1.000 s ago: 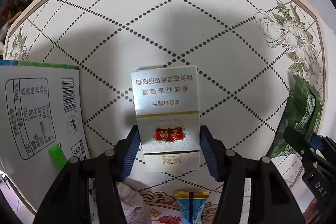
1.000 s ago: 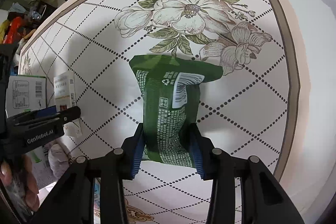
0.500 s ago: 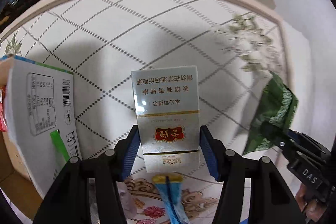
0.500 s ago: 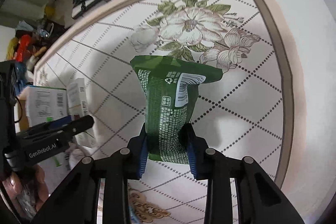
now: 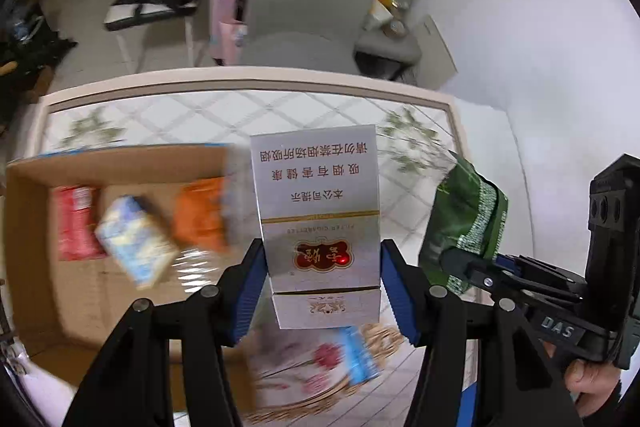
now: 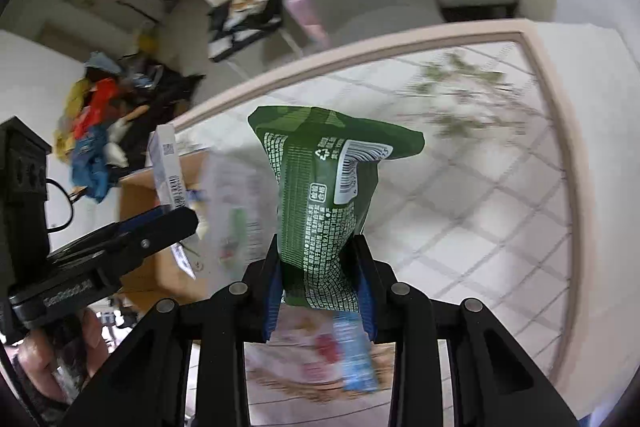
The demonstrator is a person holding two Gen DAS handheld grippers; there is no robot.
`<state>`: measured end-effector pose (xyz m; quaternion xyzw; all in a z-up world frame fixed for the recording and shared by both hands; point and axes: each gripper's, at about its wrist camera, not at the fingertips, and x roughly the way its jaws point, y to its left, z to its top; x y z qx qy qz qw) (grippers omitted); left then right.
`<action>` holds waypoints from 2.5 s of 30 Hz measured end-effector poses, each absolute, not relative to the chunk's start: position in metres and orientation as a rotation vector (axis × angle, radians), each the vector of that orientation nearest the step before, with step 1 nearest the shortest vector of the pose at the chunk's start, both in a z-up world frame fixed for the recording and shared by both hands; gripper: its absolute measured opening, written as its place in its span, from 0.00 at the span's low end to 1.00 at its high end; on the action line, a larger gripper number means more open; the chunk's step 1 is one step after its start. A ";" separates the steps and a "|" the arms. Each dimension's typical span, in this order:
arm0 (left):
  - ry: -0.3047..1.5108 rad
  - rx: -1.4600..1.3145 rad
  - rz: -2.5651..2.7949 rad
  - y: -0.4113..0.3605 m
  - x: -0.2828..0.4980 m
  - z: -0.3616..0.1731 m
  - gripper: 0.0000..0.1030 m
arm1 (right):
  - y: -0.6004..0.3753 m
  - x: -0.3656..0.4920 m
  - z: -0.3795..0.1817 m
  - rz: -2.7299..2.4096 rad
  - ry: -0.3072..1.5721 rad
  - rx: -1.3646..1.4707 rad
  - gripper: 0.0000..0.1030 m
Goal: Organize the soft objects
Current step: 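Lower the white box with the left gripper into the box while the right drops the green bag, then reach the right gripper to the blue tube and grasp it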
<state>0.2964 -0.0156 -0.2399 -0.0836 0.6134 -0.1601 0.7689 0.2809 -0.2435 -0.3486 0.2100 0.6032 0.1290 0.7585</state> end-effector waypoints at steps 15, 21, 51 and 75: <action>1.522 -0.159 -0.098 0.224 0.273 -0.306 0.52 | 0.051 0.270 -0.388 0.419 1.495 0.307 0.33; 1.584 -0.118 -0.102 0.233 0.282 -0.335 0.53 | 0.097 0.272 -0.408 0.406 1.539 0.234 0.33; 1.431 -0.093 -0.045 0.236 0.226 -0.276 0.91 | 0.066 0.236 -0.376 0.216 1.503 0.070 0.95; 1.354 -0.136 -0.059 0.075 0.148 -0.236 0.91 | -0.168 0.169 -0.351 0.126 1.424 0.215 0.95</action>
